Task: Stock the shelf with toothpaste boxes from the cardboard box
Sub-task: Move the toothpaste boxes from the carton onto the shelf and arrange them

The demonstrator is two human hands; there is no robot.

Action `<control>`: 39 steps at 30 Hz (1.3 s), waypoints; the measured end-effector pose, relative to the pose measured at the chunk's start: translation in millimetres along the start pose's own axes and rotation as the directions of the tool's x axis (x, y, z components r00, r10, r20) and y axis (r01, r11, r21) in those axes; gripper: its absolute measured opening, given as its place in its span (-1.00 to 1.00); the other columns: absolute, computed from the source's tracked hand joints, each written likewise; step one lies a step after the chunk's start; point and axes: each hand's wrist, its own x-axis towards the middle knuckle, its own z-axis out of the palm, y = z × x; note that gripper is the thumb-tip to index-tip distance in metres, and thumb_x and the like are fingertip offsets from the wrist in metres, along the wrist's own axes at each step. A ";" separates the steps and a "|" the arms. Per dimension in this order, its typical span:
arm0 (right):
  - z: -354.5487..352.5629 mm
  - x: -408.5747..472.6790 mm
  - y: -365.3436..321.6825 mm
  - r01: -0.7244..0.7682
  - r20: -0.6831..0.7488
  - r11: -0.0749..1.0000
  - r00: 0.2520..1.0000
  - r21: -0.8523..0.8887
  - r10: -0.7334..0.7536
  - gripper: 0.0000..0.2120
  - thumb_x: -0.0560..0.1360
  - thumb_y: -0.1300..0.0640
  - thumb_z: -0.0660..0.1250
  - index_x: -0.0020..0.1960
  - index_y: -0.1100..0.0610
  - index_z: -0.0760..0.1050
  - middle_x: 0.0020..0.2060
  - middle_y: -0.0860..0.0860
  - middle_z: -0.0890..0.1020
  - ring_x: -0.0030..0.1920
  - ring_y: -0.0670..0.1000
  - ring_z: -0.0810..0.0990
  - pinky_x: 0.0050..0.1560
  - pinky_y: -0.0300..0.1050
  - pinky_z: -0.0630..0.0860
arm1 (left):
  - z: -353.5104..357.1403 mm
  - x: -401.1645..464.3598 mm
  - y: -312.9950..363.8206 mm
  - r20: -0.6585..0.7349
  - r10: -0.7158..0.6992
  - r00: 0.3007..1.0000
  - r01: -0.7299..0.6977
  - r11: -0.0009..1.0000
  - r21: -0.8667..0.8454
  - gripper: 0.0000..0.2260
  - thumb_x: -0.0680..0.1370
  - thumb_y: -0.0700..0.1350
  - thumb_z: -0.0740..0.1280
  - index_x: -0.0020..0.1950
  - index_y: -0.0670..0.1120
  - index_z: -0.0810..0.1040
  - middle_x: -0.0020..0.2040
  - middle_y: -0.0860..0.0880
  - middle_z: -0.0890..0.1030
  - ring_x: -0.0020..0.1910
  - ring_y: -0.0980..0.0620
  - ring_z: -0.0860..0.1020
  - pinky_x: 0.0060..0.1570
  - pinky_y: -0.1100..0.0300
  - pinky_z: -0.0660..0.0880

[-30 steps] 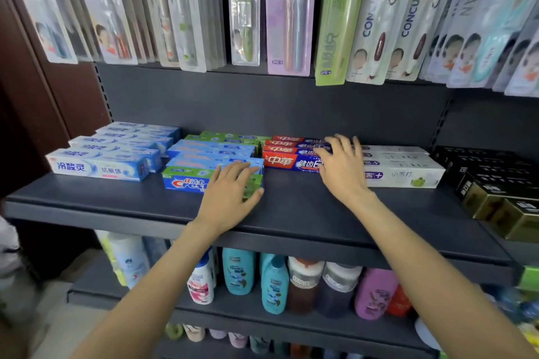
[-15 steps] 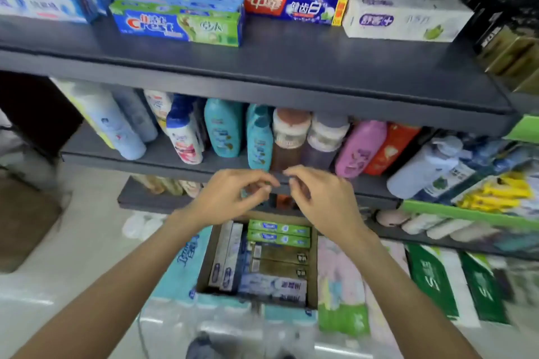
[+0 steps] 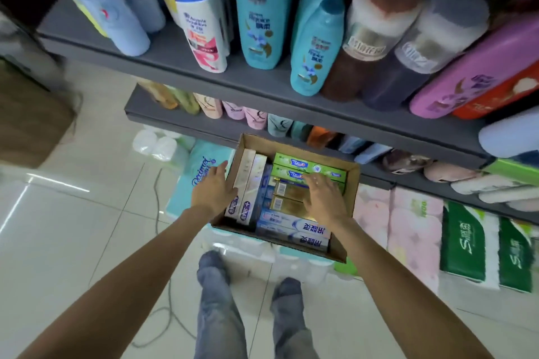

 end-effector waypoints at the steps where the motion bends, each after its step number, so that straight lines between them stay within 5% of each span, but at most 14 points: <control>1: 5.4 13.1 2.8 -0.007 0.003 1.000 1.000 -0.020 0.007 -0.38 0.52 0.10 0.29 0.50 0.07 0.13 0.42 0.10 0.26 0.41 0.14 0.23 0.39 0.03 0.25 | 5.7 4.8 -4.3 -0.009 -0.002 1.000 0.002 1.000 -0.013 -0.44 0.51 -0.11 0.27 0.49 -0.05 0.18 0.36 -0.12 0.39 0.20 -0.18 0.50 0.16 -0.10 0.44; 9: 25.0 71.2 1.8 -0.041 0.030 0.951 0.998 -0.308 0.052 -0.23 0.42 -0.06 0.41 0.44 0.21 0.12 0.24 0.20 0.32 0.21 0.19 0.36 0.12 0.03 0.44 | 27.5 14.8 -24.1 -0.236 0.074 0.969 -0.088 0.995 -0.048 -0.60 0.52 -0.16 0.27 0.36 0.04 0.42 0.16 -0.05 0.58 -0.04 -0.16 0.61 -0.03 -0.04 0.54; 14: 28.7 72.2 -2.0 -0.039 -0.060 0.885 0.998 -0.463 0.013 -0.53 0.39 0.13 0.43 0.20 0.18 0.31 0.08 0.15 0.42 0.07 0.12 0.42 0.05 -0.05 0.41 | 24.7 14.2 -19.8 -0.210 0.067 0.975 -0.082 0.994 -0.065 -0.58 0.51 -0.21 0.27 0.35 0.04 0.42 0.18 -0.04 0.58 0.00 -0.13 0.60 0.02 -0.04 0.54; 17: 27.1 61.0 0.0 -0.042 -0.110 0.898 0.994 -0.437 -0.007 -0.46 0.28 0.04 0.53 0.12 0.17 0.35 0.03 0.13 0.47 0.00 0.11 0.49 -0.01 -0.04 0.46 | 17.7 14.9 -21.7 -0.170 0.056 0.984 -0.070 0.994 -0.078 -0.60 0.53 -0.18 0.27 0.35 0.06 0.42 0.17 -0.02 0.59 0.01 -0.07 0.61 0.04 0.02 0.54; 21: 11.6 27.0 0.7 -0.007 -0.199 0.978 0.979 -0.211 -0.035 -0.22 0.01 -0.02 0.64 0.10 0.25 0.43 -0.10 0.17 0.58 -0.17 0.18 0.59 -0.08 0.00 0.53 | 11.0 6.6 -17.8 -0.123 0.010 0.992 -0.026 0.991 -0.130 -0.56 0.53 -0.14 0.31 0.40 0.03 0.37 0.35 -0.06 0.42 0.15 -0.07 0.54 0.13 0.07 0.49; 24: -22.0 -3.5 -17.1 -0.084 -0.240 0.975 0.961 0.207 0.134 -0.33 0.18 -0.05 0.55 0.16 0.18 0.38 -0.05 0.11 0.60 -0.10 0.17 0.61 -0.08 -0.01 0.50 | 1.6 -13.8 1.9 -0.242 0.015 0.970 -0.108 0.922 -0.372 -0.48 0.47 -0.07 0.41 0.40 -0.05 0.37 0.41 -0.09 0.30 0.36 -0.05 0.34 0.29 0.12 0.31; 27: -67.6 -30.9 -32.8 -0.147 -0.145 0.738 0.938 0.659 0.316 -0.46 0.30 -0.02 0.51 0.14 0.09 0.32 -0.11 -0.13 0.55 -0.12 -0.15 0.57 -0.13 -0.27 0.46 | -16.7 -48.3 40.9 -0.077 0.182 0.980 -0.188 0.741 -0.645 -0.33 0.39 0.02 0.45 0.44 0.05 0.28 0.38 0.05 0.34 0.36 0.12 0.33 0.32 0.15 0.32; 30: -101.1 -54.4 -44.9 -0.088 -0.098 0.532 0.945 0.842 0.311 -0.69 0.38 0.07 0.50 -0.07 0.01 0.36 -0.22 -0.24 0.41 -0.29 -0.46 0.41 -0.27 -0.60 0.28 | -30.7 -85.0 86.4 0.081 0.356 0.931 -0.177 0.635 -0.752 -0.17 0.40 -0.24 0.48 0.51 0.03 0.06 0.32 0.15 0.32 0.26 0.36 0.36 0.19 0.39 0.36; 34: -125.4 -75.4 -58.5 0.035 -0.143 0.399 0.959 0.916 0.244 -0.74 0.40 -0.05 0.46 -0.15 -0.09 0.36 -0.01 0.00 0.56 -0.15 -0.26 0.54 -0.22 -0.54 0.38 | -41.9 -114.0 130.9 -0.045 0.405 0.913 -0.286 0.557 -0.780 -0.16 0.38 -0.45 0.40 0.49 -0.08 -0.01 0.23 0.10 0.44 0.08 0.38 0.50 0.01 0.42 0.46; 37: -138.7 -86.9 -53.3 0.050 -0.088 0.189 0.976 0.981 0.199 -0.72 0.51 -0.02 0.33 0.09 0.12 0.36 -0.03 -0.03 0.58 -0.17 -0.32 0.56 -0.19 -0.45 0.46 | -52.2 -118.5 139.2 -0.166 0.239 0.957 -0.278 0.589 -0.759 -0.22 0.34 -0.17 0.54 0.45 -0.02 0.18 0.16 0.12 0.56 0.06 0.27 0.55 0.11 0.25 0.47; 39: -143.3 -93.5 -47.6 0.039 -0.068 0.175 0.985 0.984 0.162 -0.63 0.49 -0.01 0.36 0.16 0.15 0.32 0.03 0.02 0.62 -0.03 -0.15 0.61 -0.01 -0.22 0.54 | -59.9 -119.7 136.4 -0.137 0.223 0.965 -0.246 0.599 -0.762 -0.24 0.30 -0.02 0.57 0.42 0.02 0.28 0.14 0.12 0.61 0.10 0.19 0.57 0.20 0.11 0.47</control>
